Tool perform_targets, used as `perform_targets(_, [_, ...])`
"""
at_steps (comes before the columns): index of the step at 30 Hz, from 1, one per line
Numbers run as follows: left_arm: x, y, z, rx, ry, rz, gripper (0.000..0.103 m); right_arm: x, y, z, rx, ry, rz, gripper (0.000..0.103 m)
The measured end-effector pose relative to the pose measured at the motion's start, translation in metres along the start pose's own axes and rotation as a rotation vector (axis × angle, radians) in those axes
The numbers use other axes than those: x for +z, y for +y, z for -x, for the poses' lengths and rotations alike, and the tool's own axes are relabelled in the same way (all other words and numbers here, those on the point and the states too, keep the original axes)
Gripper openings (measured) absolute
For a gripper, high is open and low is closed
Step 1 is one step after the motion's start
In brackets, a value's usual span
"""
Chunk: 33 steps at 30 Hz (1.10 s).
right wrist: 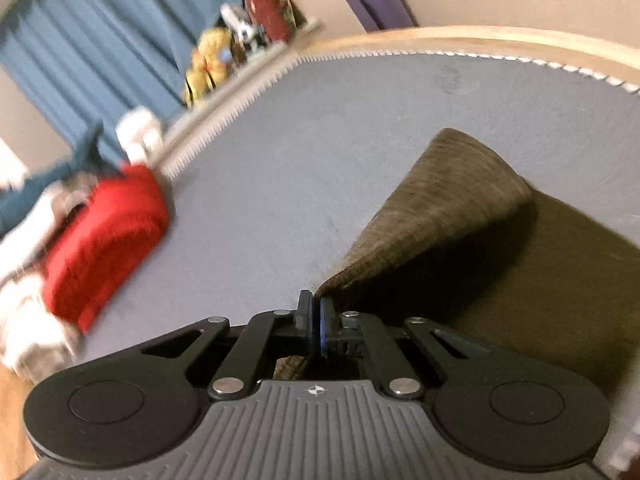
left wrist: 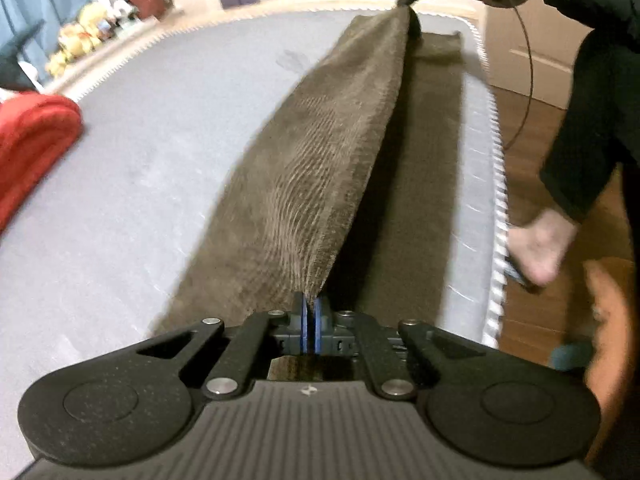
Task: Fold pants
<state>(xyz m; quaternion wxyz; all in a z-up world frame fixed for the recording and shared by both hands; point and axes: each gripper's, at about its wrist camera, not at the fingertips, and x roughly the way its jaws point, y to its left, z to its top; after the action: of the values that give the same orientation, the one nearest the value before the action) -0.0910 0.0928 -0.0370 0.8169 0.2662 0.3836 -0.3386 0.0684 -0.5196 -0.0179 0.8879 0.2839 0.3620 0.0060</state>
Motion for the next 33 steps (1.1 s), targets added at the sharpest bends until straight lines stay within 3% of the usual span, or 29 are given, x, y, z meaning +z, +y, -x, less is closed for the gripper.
perform_targets(4, [-0.010, -0.016, -0.013, -0.084, 0.105, -0.037, 0.004, -0.037, -0.029, 0.022, -0.162, 0.130, -0.026, 0.007])
perform_targets(7, [-0.007, -0.020, -0.016, -0.097, 0.137, -0.061, 0.011, -0.043, -0.069, 0.031, -0.236, 0.092, -0.142, 0.012])
perform_targets(8, [-0.004, -0.016, -0.009, -0.099, 0.105, -0.039, 0.013, -0.037, -0.084, 0.034, -0.225, 0.055, -0.192, 0.015])
perform_targets(10, [0.005, -0.005, 0.011, -0.107, -0.015, 0.035, 0.033, -0.022, -0.111, 0.039, -0.249, -0.037, -0.272, 0.041])
perform_targets(12, [0.011, 0.004, 0.027, -0.084, -0.130, 0.093, 0.048, -0.007, -0.136, 0.042, -0.263, -0.116, -0.327, 0.047])
perform_targets(15, [0.019, 0.013, 0.031, -0.006, -0.210, 0.169, 0.052, 0.002, -0.169, 0.036, -0.283, -0.159, -0.414, 0.047])
perform_targets(17, [0.023, 0.016, 0.026, 0.081, -0.211, 0.208, 0.055, 0.002, -0.183, 0.024, -0.262, -0.151, -0.479, 0.048])
perform_targets(20, [0.025, 0.020, 0.018, 0.156, -0.189, 0.249, 0.056, 0.007, -0.185, 0.009, -0.214, -0.138, -0.450, 0.048])
perform_targets(24, [0.026, 0.028, 0.012, 0.204, -0.177, 0.266, 0.056, 0.008, -0.194, -0.021, -0.195, -0.055, -0.463, 0.048])
perform_targets(27, [0.030, 0.033, 0.010, 0.226, -0.176, 0.261, 0.056, 0.010, -0.191, -0.034, -0.203, -0.051, -0.432, 0.047])
perform_targets(30, [0.031, 0.036, 0.008, 0.238, -0.180, 0.268, 0.056, 0.016, -0.184, -0.033, -0.233, -0.093, -0.404, 0.023])
perform_targets(32, [0.032, 0.036, 0.007, 0.241, -0.184, 0.270, 0.056, 0.021, -0.162, -0.017, -0.249, -0.160, -0.339, 0.019])
perform_targets(33, [0.031, 0.036, 0.006, 0.244, -0.184, 0.271, 0.056, 0.026, -0.145, -0.008, -0.177, -0.206, -0.248, 0.019])
